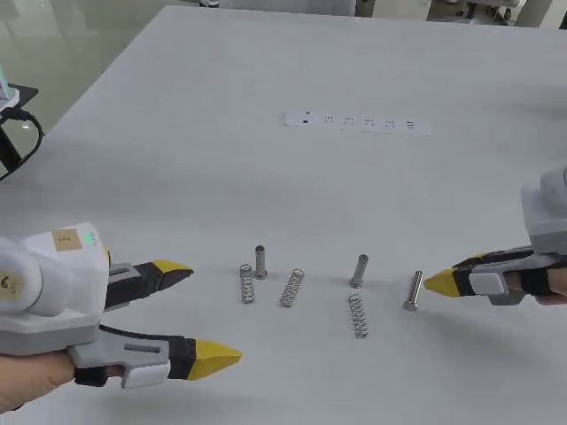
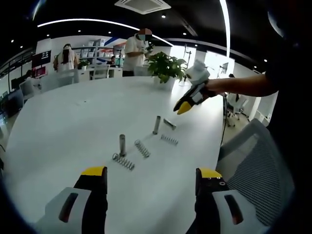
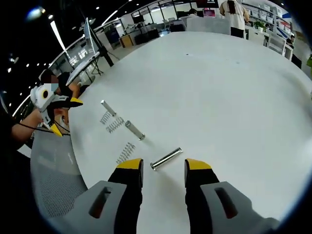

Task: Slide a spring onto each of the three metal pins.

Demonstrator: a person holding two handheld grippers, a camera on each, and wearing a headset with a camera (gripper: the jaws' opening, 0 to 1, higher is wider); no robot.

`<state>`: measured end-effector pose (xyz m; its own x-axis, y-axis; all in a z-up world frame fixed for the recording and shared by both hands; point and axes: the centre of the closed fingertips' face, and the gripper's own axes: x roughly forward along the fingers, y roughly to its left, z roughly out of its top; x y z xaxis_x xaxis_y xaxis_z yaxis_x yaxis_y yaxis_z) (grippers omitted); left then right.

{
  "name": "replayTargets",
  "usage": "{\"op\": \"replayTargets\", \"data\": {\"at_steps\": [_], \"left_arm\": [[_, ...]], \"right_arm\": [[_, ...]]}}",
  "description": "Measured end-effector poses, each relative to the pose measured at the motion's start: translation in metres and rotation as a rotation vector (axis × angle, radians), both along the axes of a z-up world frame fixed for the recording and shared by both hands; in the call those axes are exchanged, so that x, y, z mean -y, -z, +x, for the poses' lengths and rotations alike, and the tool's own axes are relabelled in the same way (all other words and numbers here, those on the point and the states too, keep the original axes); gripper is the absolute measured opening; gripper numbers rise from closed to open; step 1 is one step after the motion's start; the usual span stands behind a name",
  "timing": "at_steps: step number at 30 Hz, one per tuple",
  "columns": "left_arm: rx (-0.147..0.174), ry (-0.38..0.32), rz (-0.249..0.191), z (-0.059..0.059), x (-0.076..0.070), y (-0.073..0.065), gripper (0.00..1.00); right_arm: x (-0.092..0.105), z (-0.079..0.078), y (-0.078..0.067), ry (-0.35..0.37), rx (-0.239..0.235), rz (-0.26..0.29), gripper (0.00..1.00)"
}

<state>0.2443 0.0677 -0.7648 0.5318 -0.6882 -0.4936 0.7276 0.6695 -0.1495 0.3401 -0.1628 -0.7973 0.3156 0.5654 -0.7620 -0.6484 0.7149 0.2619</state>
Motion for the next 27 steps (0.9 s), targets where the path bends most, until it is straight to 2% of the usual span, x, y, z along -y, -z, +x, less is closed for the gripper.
{"op": "replayTargets", "data": {"at_steps": [4, 8, 11, 12, 21, 27], "left_arm": [[-0.002, -0.005, 0.0, 0.0, -0.001, 0.0, 0.69], [-0.002, -0.009, 0.003, 0.0, -0.003, 0.001, 0.68], [-0.007, -0.01, 0.002, -0.001, -0.003, 0.003, 0.68], [-0.007, -0.01, 0.005, -0.001, -0.004, 0.003, 0.68], [-0.014, -0.011, 0.004, -0.003, -0.004, 0.005, 0.67], [-0.015, -0.017, 0.002, -0.003, -0.007, 0.006, 0.66]], "right_arm": [[-0.004, 0.0, 0.007, 0.025, -0.045, 0.007, 0.32], [-0.005, 0.002, 0.012, 0.039, -0.058, -0.006, 0.3], [-0.007, 0.002, 0.016, 0.068, -0.093, 0.005, 0.29], [-0.007, 0.005, 0.017, 0.075, -0.085, 0.001, 0.28], [-0.008, 0.014, 0.026, 0.157, -0.148, -0.019, 0.23], [-0.004, 0.023, 0.033, 0.186, -0.172, -0.03, 0.22]]}}
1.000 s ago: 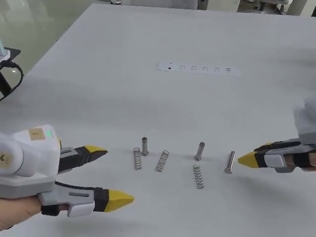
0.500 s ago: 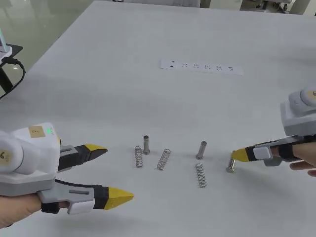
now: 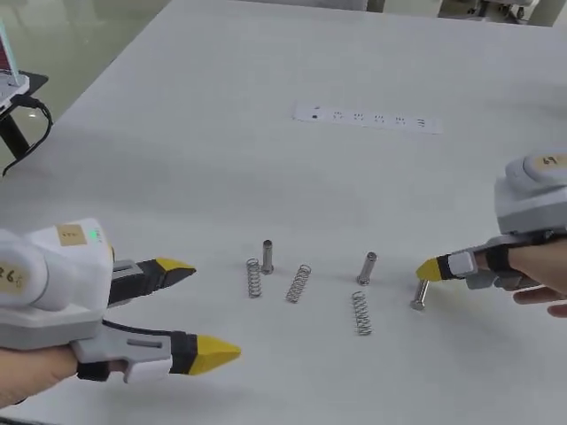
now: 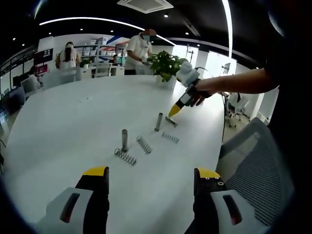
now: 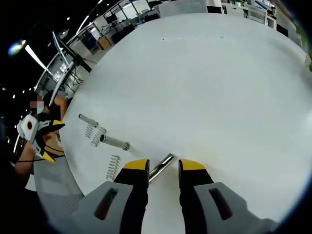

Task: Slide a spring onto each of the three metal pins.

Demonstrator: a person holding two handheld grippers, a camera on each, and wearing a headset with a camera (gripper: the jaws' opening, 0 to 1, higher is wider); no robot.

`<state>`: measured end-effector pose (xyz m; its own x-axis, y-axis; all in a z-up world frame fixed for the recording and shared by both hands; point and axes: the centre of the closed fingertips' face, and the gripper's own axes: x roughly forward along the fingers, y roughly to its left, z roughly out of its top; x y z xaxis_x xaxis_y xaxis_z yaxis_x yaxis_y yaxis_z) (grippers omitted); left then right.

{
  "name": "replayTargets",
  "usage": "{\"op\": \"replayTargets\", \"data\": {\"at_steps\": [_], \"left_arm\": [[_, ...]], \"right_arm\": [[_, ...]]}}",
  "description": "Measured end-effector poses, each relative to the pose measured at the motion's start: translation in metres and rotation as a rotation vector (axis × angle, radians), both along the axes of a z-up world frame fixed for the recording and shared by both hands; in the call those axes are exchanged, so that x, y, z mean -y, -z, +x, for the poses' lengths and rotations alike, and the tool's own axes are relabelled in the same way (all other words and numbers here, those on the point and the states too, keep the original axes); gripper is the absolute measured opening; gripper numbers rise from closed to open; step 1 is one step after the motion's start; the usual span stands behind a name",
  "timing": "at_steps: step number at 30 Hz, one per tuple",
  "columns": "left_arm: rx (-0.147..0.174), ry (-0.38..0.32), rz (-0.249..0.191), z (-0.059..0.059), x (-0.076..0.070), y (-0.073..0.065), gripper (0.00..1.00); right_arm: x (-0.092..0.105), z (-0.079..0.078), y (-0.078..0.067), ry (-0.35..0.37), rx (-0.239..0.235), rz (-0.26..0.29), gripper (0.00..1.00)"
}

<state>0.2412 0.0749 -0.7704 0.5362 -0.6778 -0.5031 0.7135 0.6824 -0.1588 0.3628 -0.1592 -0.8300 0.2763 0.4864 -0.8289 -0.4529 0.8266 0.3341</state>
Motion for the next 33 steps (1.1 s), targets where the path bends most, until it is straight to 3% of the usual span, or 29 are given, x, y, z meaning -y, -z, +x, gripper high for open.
{"op": "replayTargets", "data": {"at_steps": [15, 33], "left_arm": [[-0.004, -0.011, 0.004, -0.001, -0.004, 0.002, 0.66], [0.005, 0.003, -0.005, 0.006, 0.0, -0.001, 0.66]], "right_arm": [[0.002, 0.0, 0.011, 0.005, -0.035, -0.023, 0.19], [-0.001, -0.001, 0.018, -0.081, -0.035, -0.108, 0.13]]}}
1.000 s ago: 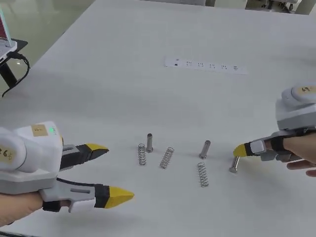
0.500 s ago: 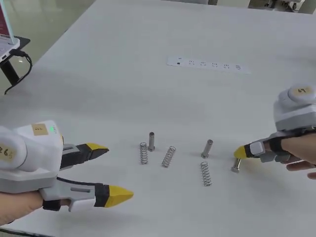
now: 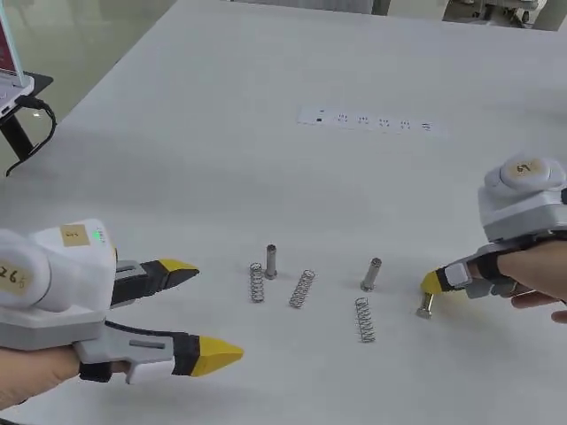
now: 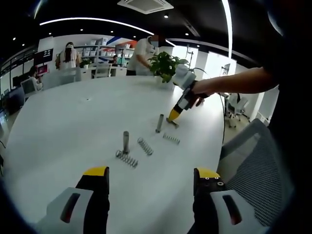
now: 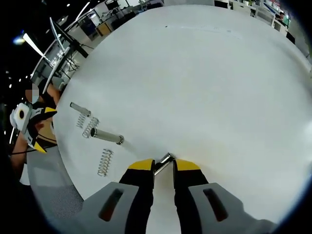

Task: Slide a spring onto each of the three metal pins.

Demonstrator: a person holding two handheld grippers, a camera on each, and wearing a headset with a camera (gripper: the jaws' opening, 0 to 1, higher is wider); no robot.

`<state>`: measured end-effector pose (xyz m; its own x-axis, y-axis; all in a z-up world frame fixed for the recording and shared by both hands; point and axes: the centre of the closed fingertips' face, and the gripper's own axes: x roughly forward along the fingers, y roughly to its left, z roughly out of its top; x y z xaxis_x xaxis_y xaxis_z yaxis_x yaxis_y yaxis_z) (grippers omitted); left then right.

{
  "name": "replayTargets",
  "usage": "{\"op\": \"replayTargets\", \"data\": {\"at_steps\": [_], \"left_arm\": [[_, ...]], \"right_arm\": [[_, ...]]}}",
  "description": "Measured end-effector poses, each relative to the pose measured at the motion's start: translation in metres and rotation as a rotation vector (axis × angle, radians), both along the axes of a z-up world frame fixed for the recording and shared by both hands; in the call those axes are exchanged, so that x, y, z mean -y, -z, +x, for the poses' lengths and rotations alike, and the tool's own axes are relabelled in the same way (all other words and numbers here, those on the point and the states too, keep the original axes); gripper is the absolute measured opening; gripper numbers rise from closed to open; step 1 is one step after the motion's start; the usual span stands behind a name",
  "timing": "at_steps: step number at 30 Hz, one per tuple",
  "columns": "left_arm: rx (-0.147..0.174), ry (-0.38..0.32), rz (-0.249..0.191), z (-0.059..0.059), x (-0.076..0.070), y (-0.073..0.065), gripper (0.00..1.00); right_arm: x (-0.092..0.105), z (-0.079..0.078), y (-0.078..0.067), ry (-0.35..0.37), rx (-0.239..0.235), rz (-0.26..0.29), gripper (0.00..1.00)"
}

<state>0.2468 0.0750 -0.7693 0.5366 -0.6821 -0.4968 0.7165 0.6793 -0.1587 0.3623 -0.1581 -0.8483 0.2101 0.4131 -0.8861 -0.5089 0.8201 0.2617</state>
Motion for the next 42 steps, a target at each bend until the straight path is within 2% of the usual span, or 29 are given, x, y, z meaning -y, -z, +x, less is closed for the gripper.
{"op": "replayTargets", "data": {"at_steps": [2, 4, 6, 11, 16, 21, 22, 27, 35, 42], "left_arm": [[0.003, 0.003, 0.001, 0.0, 0.0, 0.0, 0.66], [0.002, 0.004, 0.003, 0.0, 0.0, 0.0, 0.66], [0.003, 0.005, 0.006, 0.0, 0.0, 0.0, 0.66], [0.002, 0.008, 0.011, 0.0, -0.001, 0.001, 0.66], [0.004, 0.004, 0.01, 0.001, -0.003, 0.0, 0.65], [0.005, -0.001, 0.013, 0.001, -0.004, 0.001, 0.65], [0.004, 0.0, 0.014, 0.001, -0.004, 0.001, 0.65], [0.002, -0.002, 0.017, 0.0, -0.005, 0.002, 0.65], [0.006, -0.01, 0.024, 0.001, -0.006, 0.003, 0.65], [0.0, -0.008, 0.024, -0.001, -0.005, 0.005, 0.64]], "right_arm": [[-0.001, 0.001, 0.001, -0.048, 0.021, -0.014, 0.14], [-0.003, -0.002, 0.001, -0.057, 0.018, -0.024, 0.13], [-0.005, -0.005, 0.0, -0.129, 0.044, -0.038, 0.13], [-0.007, -0.01, -0.001, -0.185, 0.057, -0.071, 0.13], [-0.007, -0.009, -0.004, -0.15, 0.056, -0.059, 0.2], [-0.004, -0.008, -0.003, -0.111, 0.045, -0.061, 0.16], [-0.005, -0.01, -0.003, -0.099, 0.026, -0.054, 0.16], [-0.004, -0.009, -0.003, -0.089, 0.019, -0.065, 0.11], [0.001, -0.006, -0.003, -0.109, 0.021, -0.098, 0.06], [0.0, -0.004, -0.004, -0.181, 0.082, -0.092, 0.05]]}}
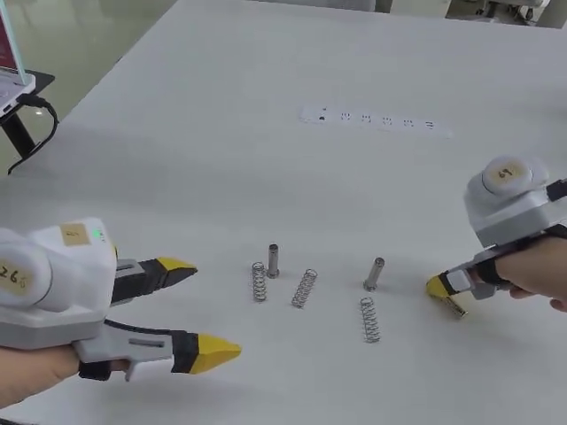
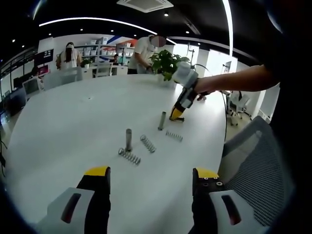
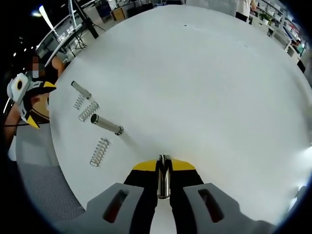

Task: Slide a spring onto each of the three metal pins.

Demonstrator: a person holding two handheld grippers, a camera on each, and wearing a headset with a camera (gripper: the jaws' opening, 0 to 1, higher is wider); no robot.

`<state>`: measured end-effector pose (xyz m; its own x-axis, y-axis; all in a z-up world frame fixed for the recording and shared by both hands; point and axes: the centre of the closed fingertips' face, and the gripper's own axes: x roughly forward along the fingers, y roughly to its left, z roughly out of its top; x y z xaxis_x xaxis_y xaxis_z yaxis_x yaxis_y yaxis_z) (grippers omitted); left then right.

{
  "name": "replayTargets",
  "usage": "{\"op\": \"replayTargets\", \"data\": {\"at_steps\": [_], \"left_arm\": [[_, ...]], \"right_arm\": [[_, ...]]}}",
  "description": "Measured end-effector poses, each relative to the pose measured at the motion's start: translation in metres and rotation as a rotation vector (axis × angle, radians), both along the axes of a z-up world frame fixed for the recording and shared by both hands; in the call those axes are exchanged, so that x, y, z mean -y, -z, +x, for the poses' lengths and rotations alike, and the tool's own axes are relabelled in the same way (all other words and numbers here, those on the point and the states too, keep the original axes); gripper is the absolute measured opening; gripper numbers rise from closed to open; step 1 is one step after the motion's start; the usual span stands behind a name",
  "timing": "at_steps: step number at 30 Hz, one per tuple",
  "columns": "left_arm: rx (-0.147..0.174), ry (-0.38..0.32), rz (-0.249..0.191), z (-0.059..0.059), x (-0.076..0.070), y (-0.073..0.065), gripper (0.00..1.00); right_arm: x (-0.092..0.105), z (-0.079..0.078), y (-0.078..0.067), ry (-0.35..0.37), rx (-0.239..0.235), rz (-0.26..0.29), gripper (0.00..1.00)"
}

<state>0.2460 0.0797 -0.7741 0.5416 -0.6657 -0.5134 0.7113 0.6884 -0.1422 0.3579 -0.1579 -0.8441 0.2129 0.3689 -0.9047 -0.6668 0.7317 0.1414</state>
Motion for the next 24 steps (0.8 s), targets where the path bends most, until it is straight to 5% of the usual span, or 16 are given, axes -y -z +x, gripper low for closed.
{"op": "replayTargets", "data": {"at_steps": [10, 24], "left_arm": [[-0.005, 0.0, 0.001, -0.002, 0.002, 0.001, 0.63], [0.007, -0.005, -0.005, 0.002, 0.005, -0.003, 0.62]], "right_arm": [[0.005, -0.004, -0.003, 0.02, 0.068, 0.076, 0.05], [0.004, -0.004, -0.026, 0.022, 0.213, 0.203, 0.05]]}}
